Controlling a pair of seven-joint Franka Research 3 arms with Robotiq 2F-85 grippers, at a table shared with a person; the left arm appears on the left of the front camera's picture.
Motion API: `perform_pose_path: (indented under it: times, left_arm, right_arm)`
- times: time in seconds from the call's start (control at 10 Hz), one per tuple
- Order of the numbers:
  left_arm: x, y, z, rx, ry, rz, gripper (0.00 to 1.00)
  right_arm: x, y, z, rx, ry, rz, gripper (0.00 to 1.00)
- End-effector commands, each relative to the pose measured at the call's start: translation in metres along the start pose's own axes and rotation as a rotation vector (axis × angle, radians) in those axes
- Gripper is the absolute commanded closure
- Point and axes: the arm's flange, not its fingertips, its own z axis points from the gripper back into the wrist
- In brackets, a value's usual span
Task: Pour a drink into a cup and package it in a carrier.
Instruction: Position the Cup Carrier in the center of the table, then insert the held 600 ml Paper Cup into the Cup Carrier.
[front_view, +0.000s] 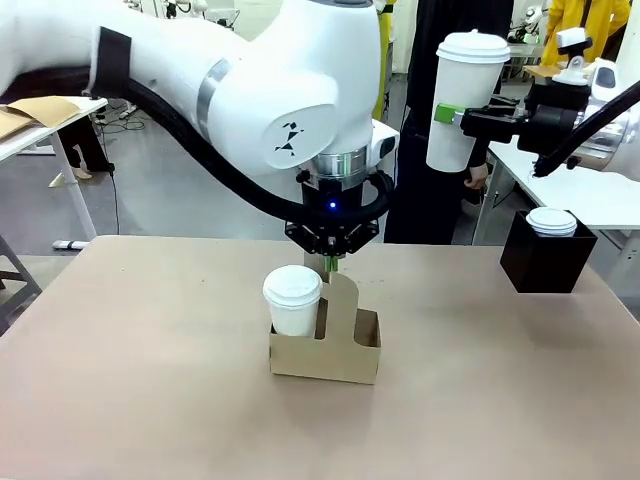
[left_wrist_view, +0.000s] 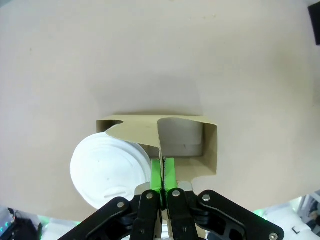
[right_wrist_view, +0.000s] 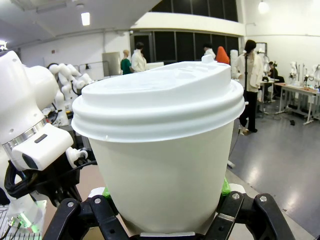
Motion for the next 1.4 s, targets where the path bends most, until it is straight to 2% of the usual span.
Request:
perform_pose_path:
  times: [0.0,1.0,1.1,1.2,1.3]
  left_arm:
    - [0.000,0.006,0.001,-0.008,-0.012,0.014,0.98]
    - [0.000,0.006,0.001,-0.008,-0.012,0.014,0.98]
    - [0.004,0.003,0.003,-0.005,0.000,0.008,0.76]
    - [0.010,0.008,0.013,-0.012,-0.012,-0.017,0.39]
    - [0.013,0.011,0.023,-0.024,-0.006,-0.028,0.17]
  right_arm:
    - [0.002,0.001,-0.004,-0.012,-0.020,0.021,0.19]
    - [0.002,0.001,-0.004,-0.012,-0.020,0.021,0.19]
    - [0.002,0.001,-0.004,-0.012,-0.020,0.021,0.19]
    - [0.002,0.001,-0.004,-0.012,-0.020,0.021,0.19]
    - [0.002,0.001,-0.004,-0.012,-0.020,0.021,0.19]
